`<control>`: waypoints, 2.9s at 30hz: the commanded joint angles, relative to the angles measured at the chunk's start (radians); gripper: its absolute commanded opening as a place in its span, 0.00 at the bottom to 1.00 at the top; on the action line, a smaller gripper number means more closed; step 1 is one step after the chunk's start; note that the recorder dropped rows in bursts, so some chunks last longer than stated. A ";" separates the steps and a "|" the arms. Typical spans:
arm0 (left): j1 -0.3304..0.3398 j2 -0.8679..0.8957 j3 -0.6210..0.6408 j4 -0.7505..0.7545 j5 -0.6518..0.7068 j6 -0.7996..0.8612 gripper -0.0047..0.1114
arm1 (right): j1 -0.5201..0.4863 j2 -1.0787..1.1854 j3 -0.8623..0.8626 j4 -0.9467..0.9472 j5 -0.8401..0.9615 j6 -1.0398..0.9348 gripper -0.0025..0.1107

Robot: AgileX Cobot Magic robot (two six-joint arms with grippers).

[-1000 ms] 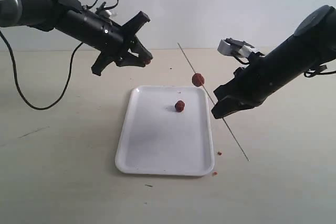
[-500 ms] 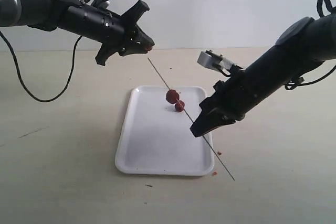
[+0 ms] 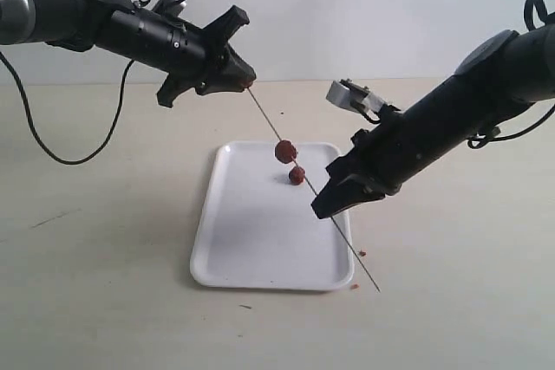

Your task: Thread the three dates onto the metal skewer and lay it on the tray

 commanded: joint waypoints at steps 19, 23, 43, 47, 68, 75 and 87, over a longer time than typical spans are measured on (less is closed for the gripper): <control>-0.119 -0.008 0.001 0.029 0.017 0.037 0.26 | 0.000 0.001 0.000 0.237 -0.119 -0.115 0.02; -0.149 -0.008 0.001 0.058 0.002 0.033 0.26 | 0.000 0.001 0.000 0.283 -0.151 -0.136 0.02; -0.158 -0.008 0.001 0.058 0.016 0.037 0.58 | 0.000 0.001 0.000 0.332 -0.189 -0.170 0.02; -0.158 -0.008 0.001 0.058 0.016 0.037 0.70 | -0.002 0.001 0.000 0.306 -0.191 -0.170 0.02; -0.195 -0.007 -0.007 0.449 0.125 -0.164 0.69 | -0.208 -0.040 0.000 -0.019 -0.203 0.062 0.02; -0.312 0.047 -0.149 0.831 0.169 -0.401 0.69 | -0.210 -0.040 0.000 -0.036 -0.171 0.066 0.02; -0.391 0.280 -0.460 1.088 0.348 -0.556 0.69 | -0.210 -0.040 0.000 -0.031 -0.140 0.066 0.02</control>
